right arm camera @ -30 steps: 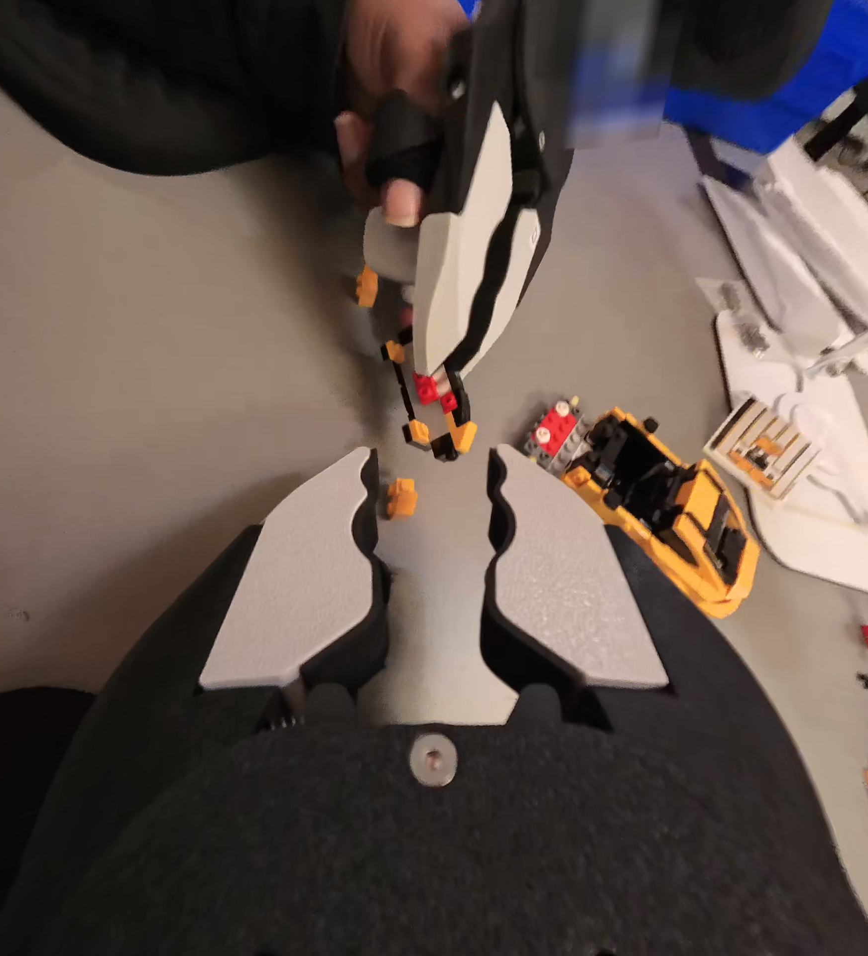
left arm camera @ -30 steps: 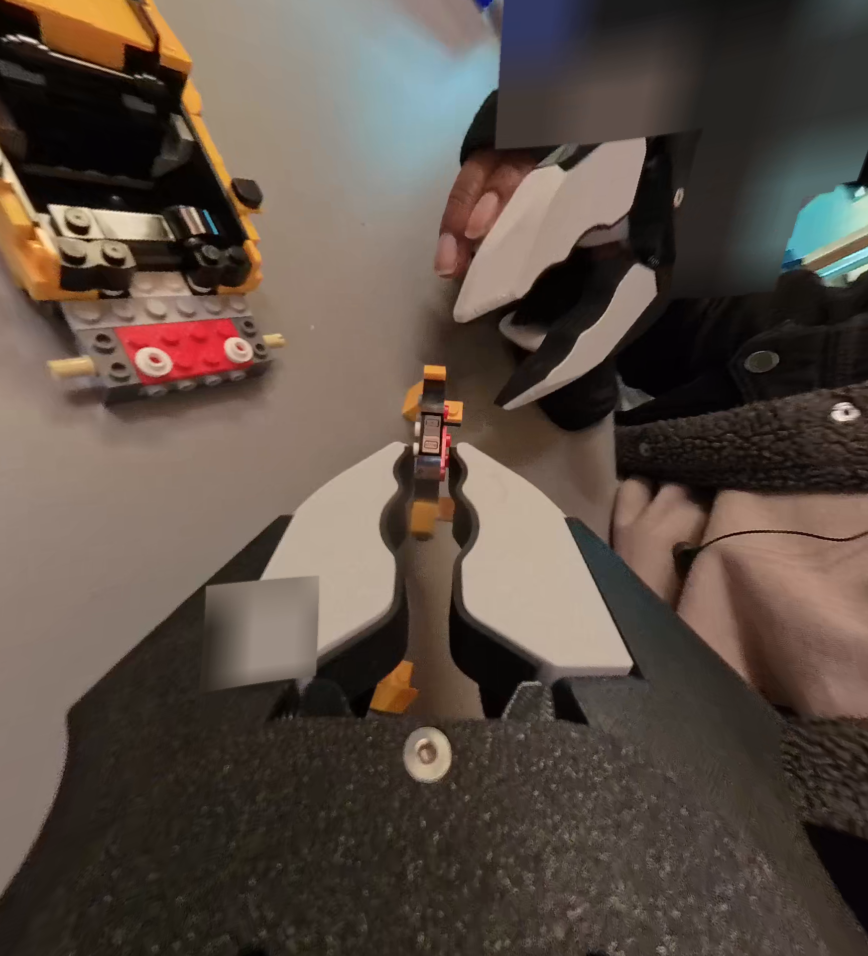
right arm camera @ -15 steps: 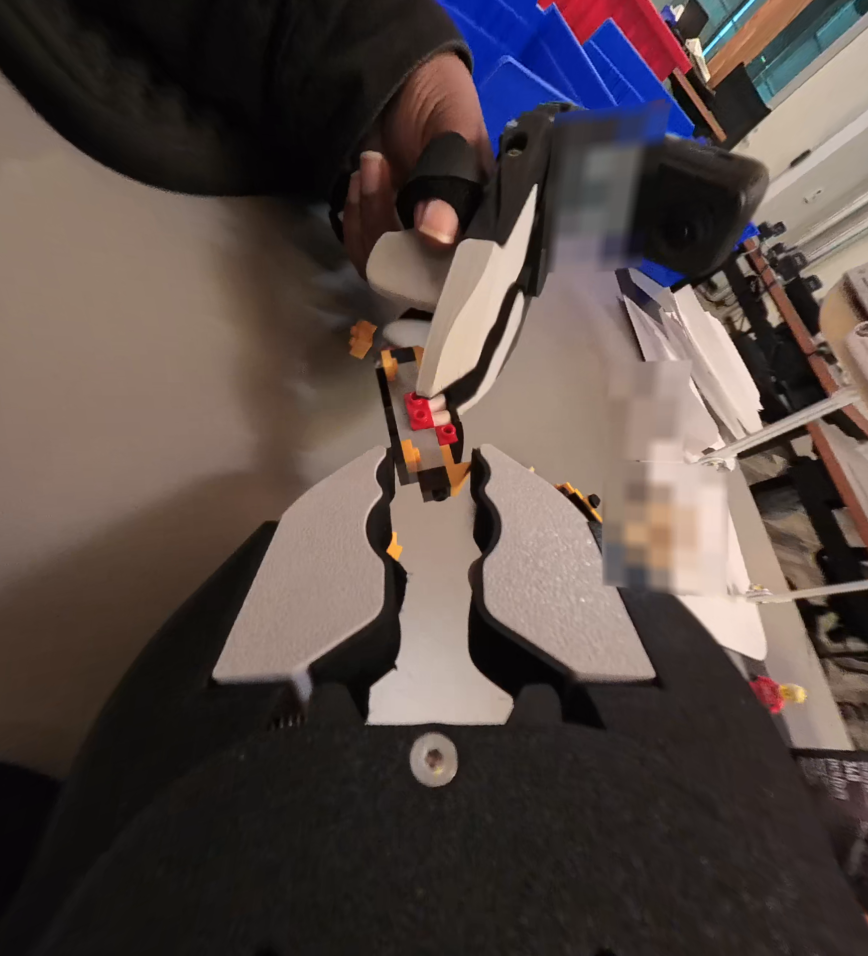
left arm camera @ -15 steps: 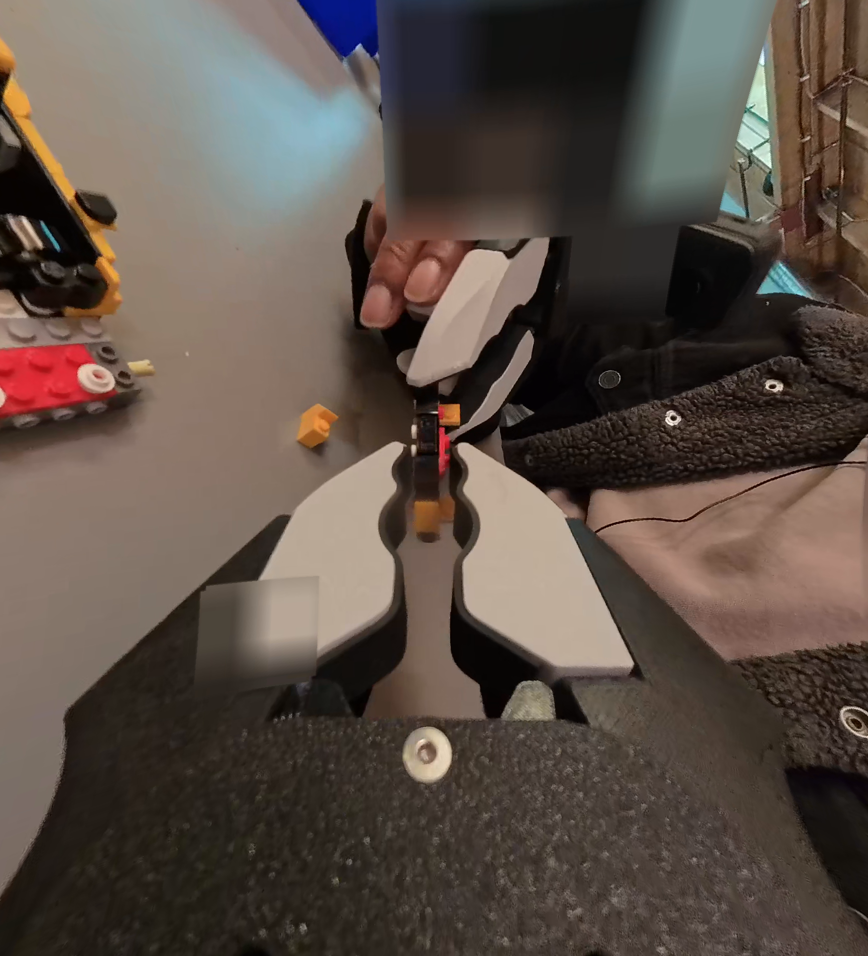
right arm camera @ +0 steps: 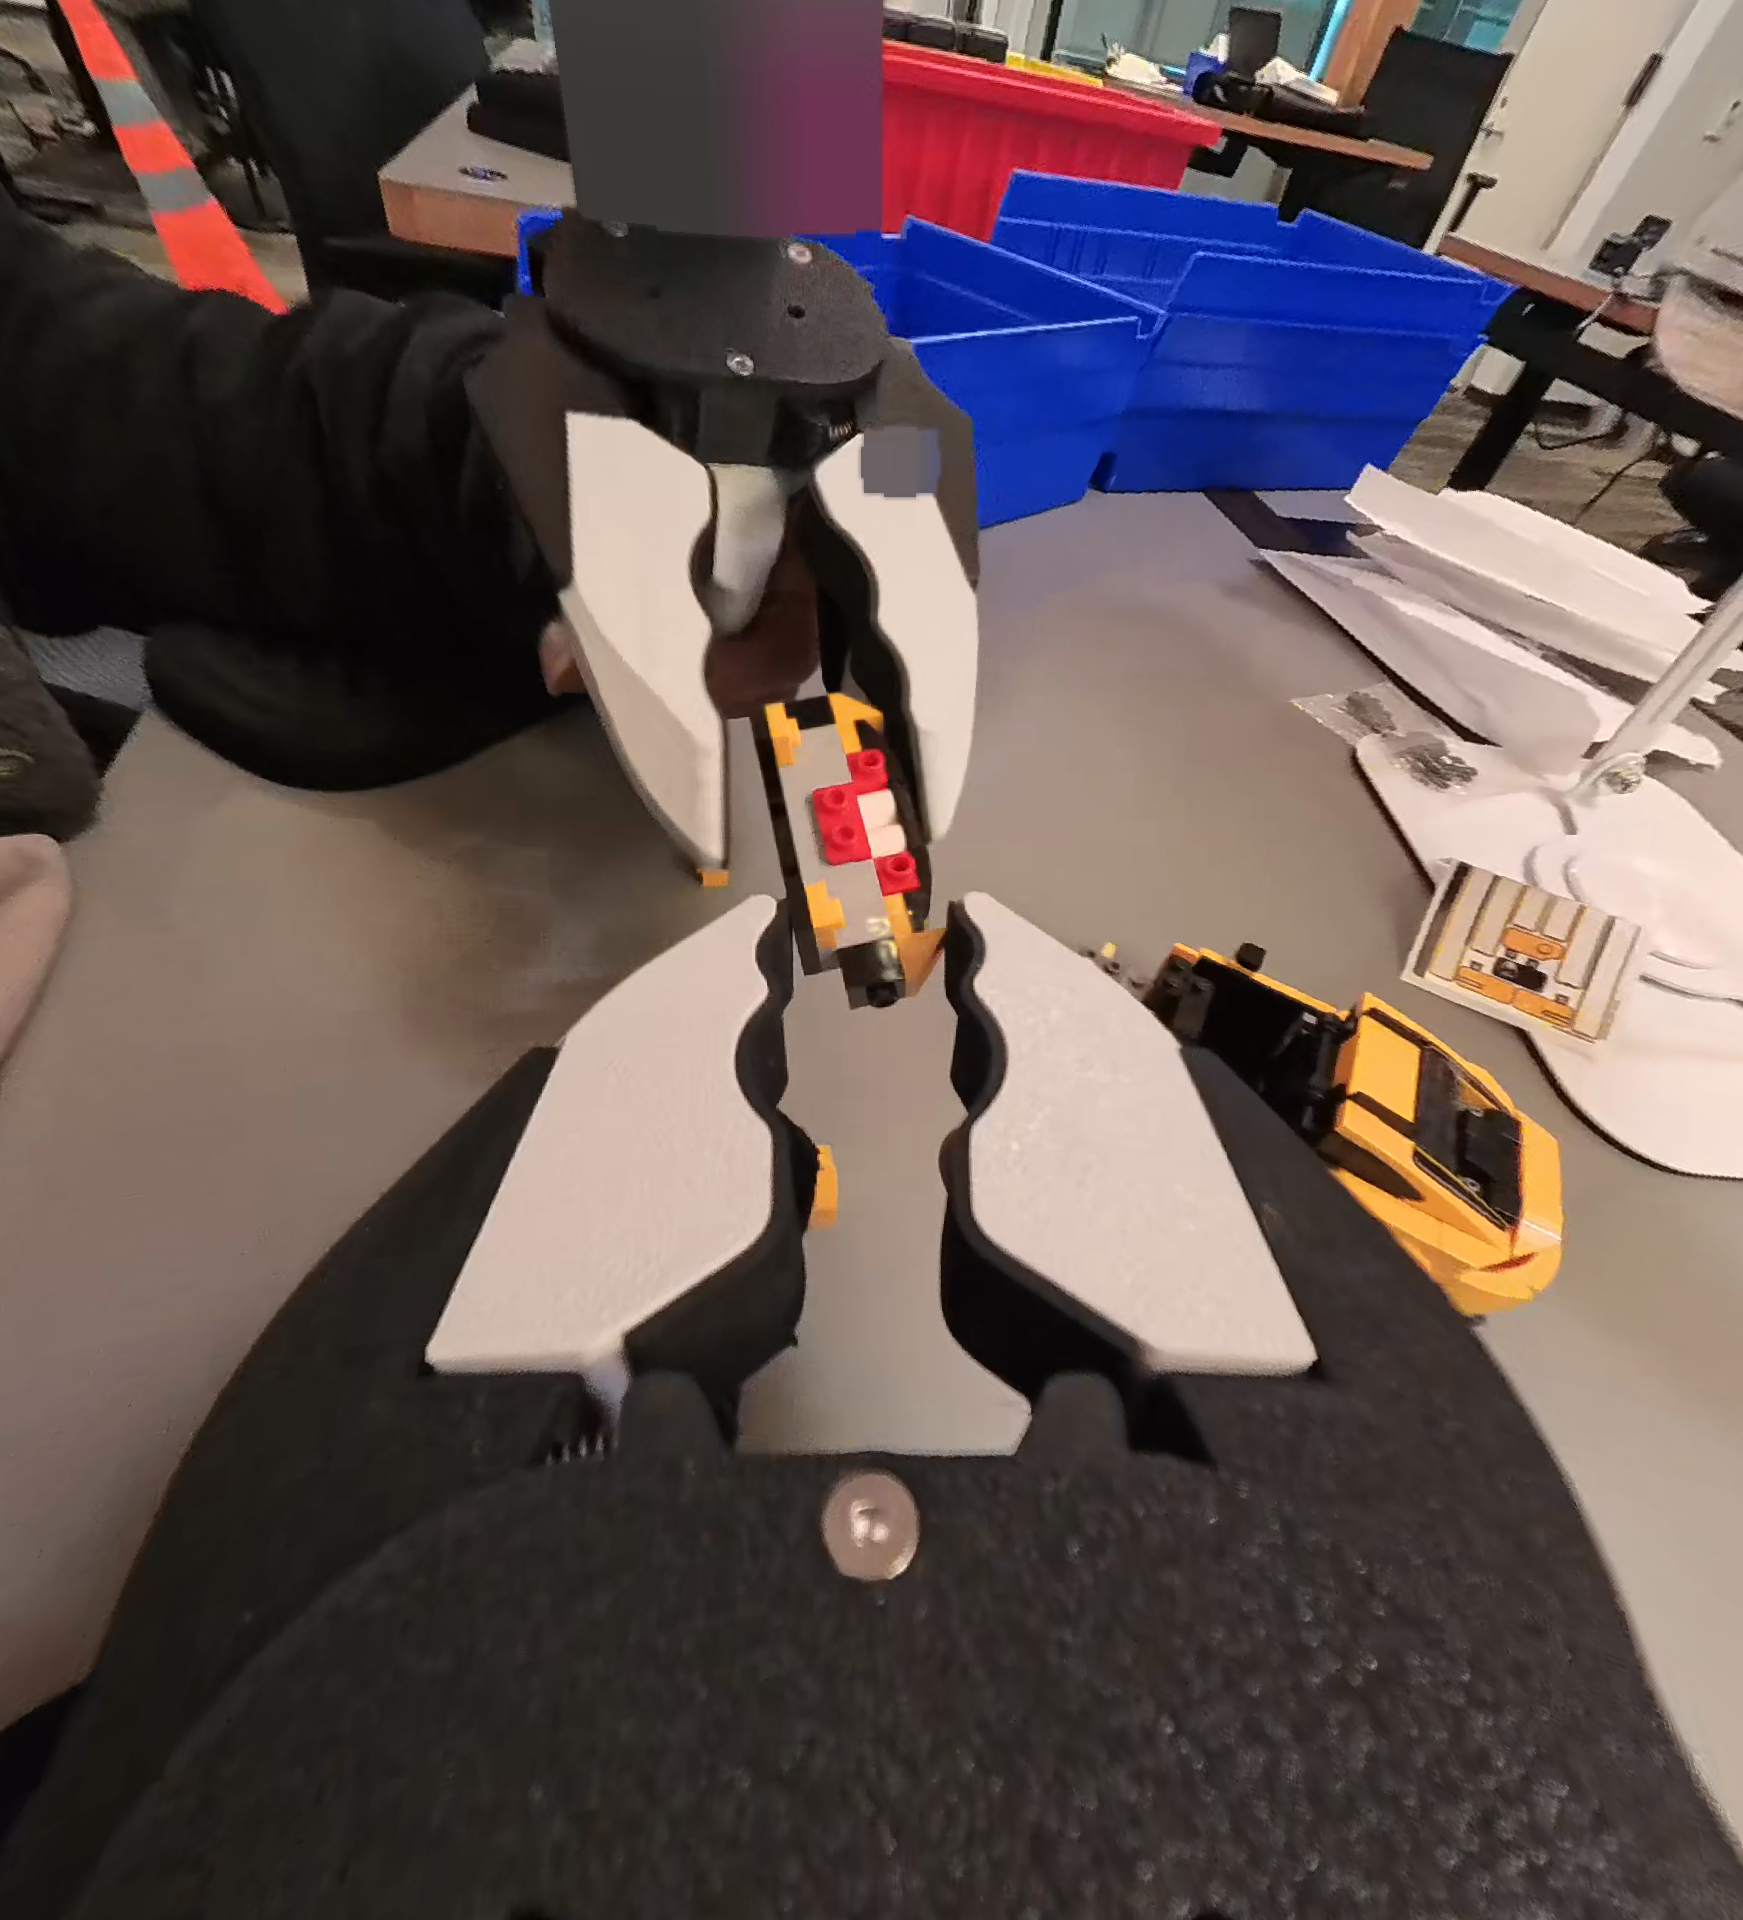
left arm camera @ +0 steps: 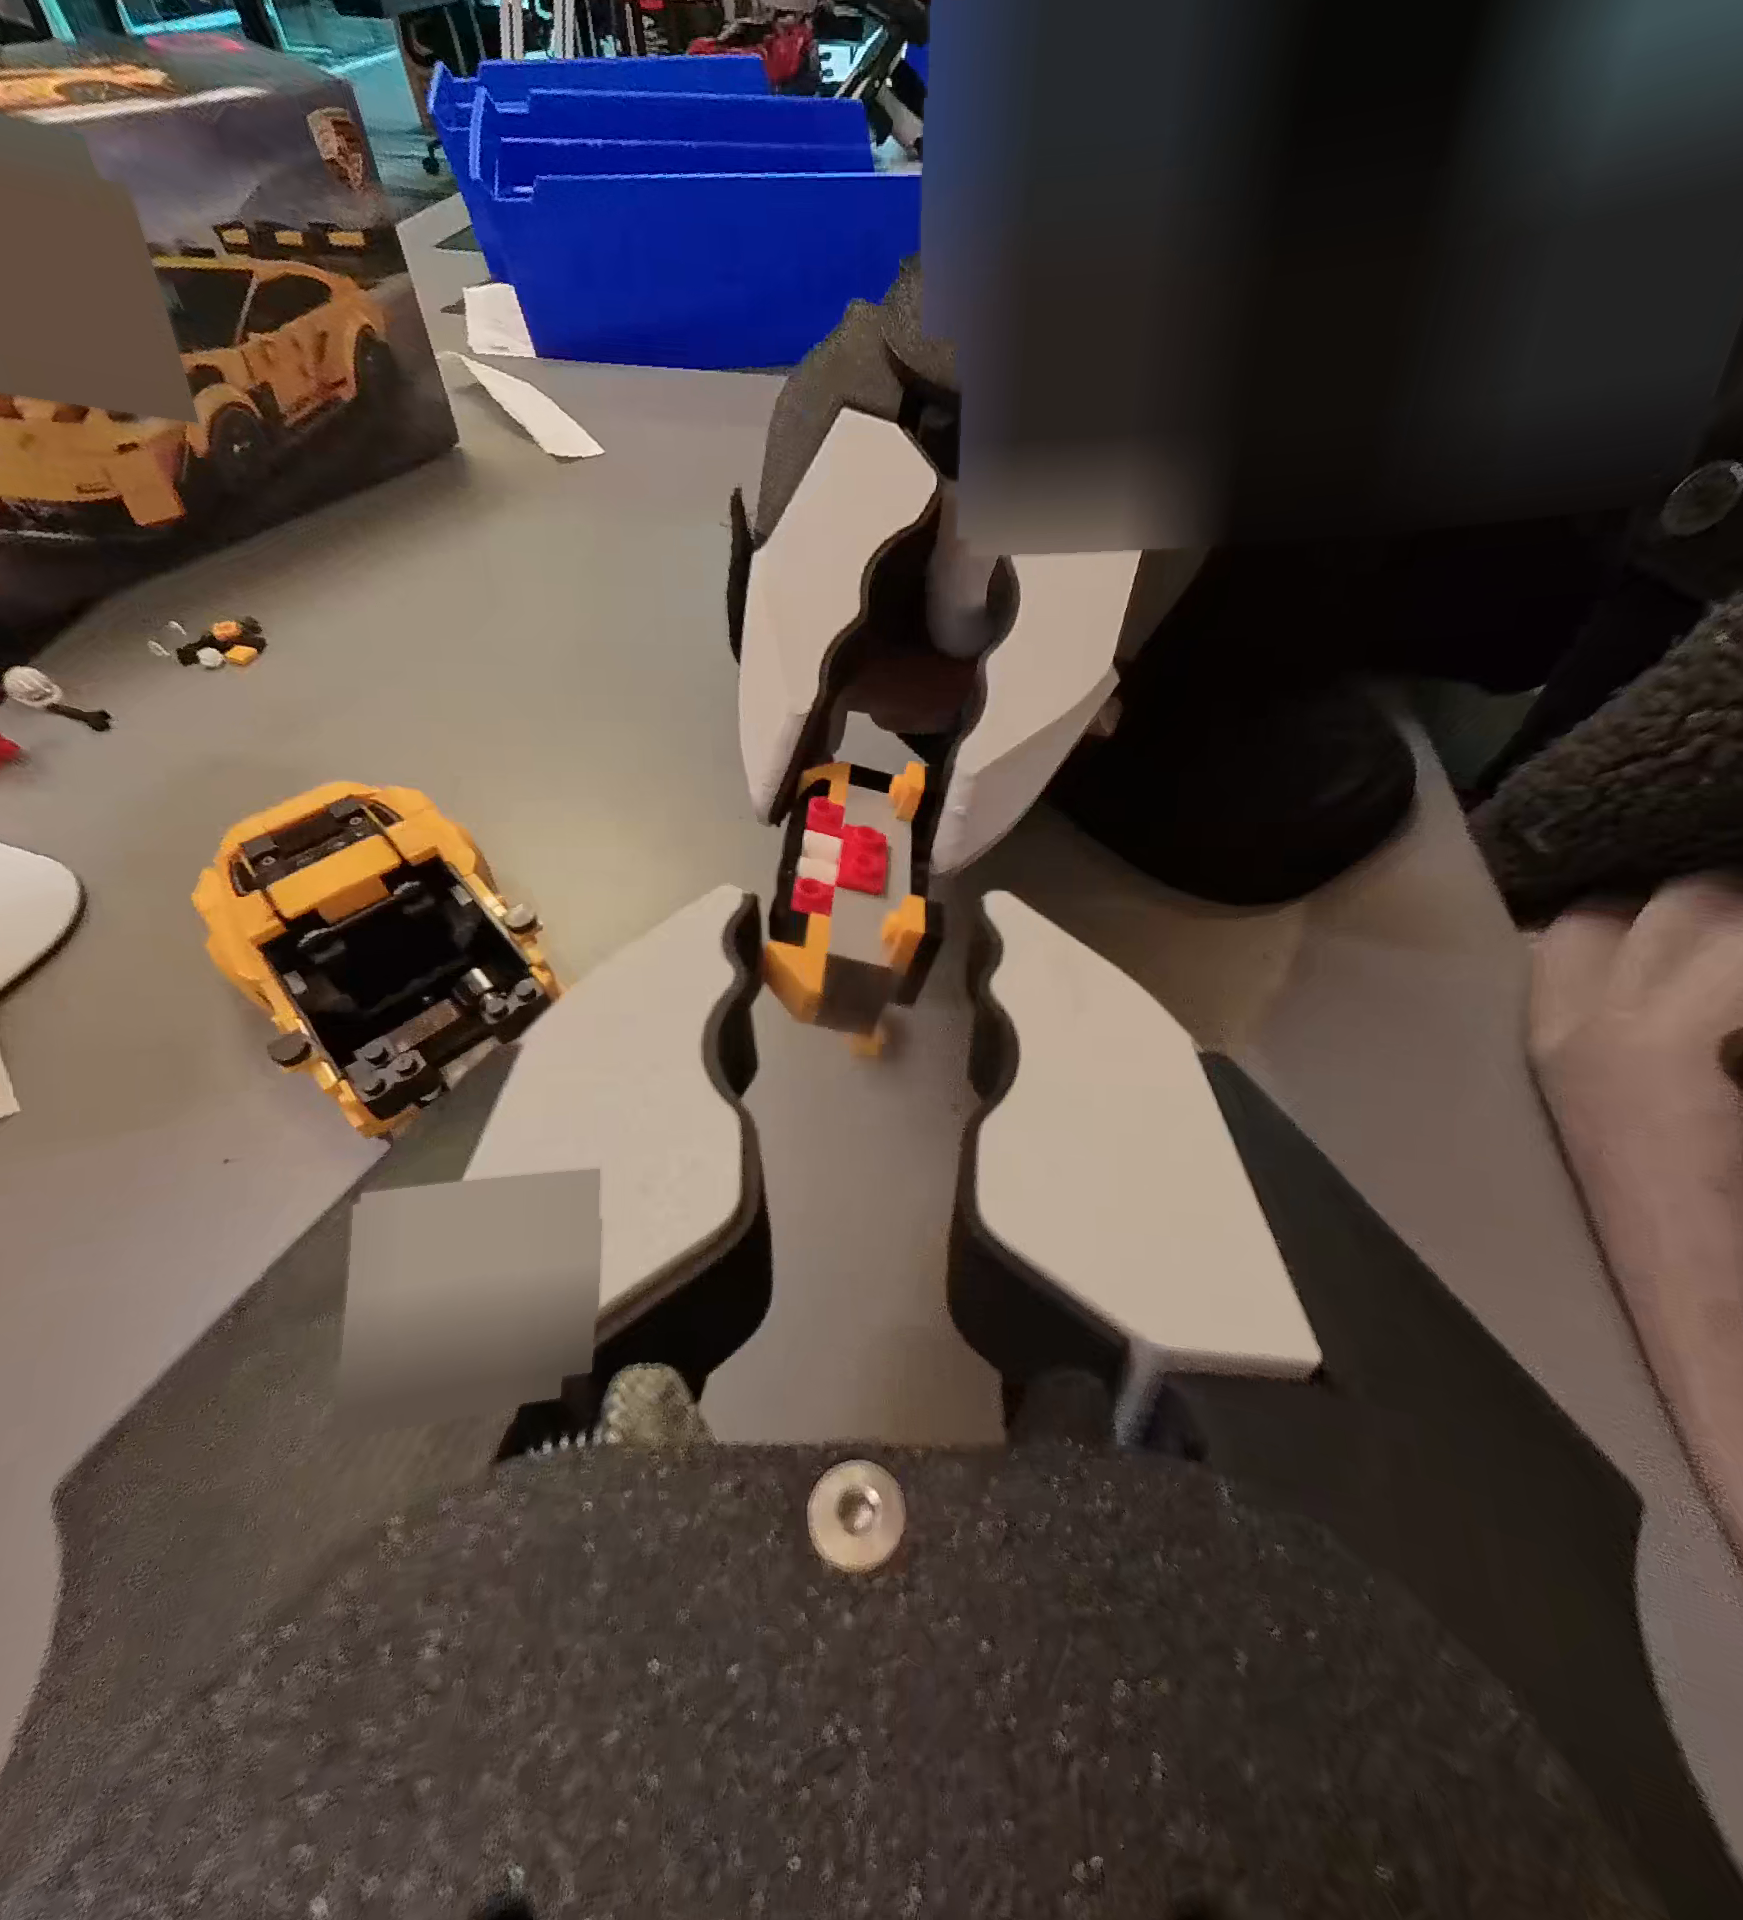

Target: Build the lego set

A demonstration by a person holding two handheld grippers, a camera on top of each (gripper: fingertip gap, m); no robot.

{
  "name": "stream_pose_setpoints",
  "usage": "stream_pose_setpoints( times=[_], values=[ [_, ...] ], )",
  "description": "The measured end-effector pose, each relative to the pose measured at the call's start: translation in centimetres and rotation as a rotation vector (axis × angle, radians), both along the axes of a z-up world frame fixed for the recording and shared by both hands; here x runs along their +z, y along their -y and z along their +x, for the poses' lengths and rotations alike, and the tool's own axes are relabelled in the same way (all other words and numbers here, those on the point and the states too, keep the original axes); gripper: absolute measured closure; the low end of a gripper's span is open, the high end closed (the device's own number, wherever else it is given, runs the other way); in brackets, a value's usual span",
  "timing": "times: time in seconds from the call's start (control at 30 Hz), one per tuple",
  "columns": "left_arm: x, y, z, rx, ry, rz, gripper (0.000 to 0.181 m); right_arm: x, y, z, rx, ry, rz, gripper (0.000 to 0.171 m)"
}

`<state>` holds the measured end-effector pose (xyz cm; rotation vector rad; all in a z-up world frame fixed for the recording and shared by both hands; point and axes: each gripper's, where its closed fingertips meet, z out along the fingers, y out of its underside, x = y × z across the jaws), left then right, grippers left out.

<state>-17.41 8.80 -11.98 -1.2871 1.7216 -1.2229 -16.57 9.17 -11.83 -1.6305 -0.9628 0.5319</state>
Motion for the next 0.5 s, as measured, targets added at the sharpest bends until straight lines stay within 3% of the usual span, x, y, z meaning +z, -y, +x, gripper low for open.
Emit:
stream_pose_setpoints(
  times=[0.33, 0.5],
  values=[
    [0.0, -0.1, -0.1, 0.012, 0.006, 0.062, 0.151, 0.0, 0.2, 0.0, 0.014, -0.004, -0.021, 0.143],
    [-0.1, -1.6, -0.7, 0.040, 0.015, 0.044, 0.151, -1.4, 0.5, 2.3, 0.017, 0.108, -0.100, 0.137]
  ],
)
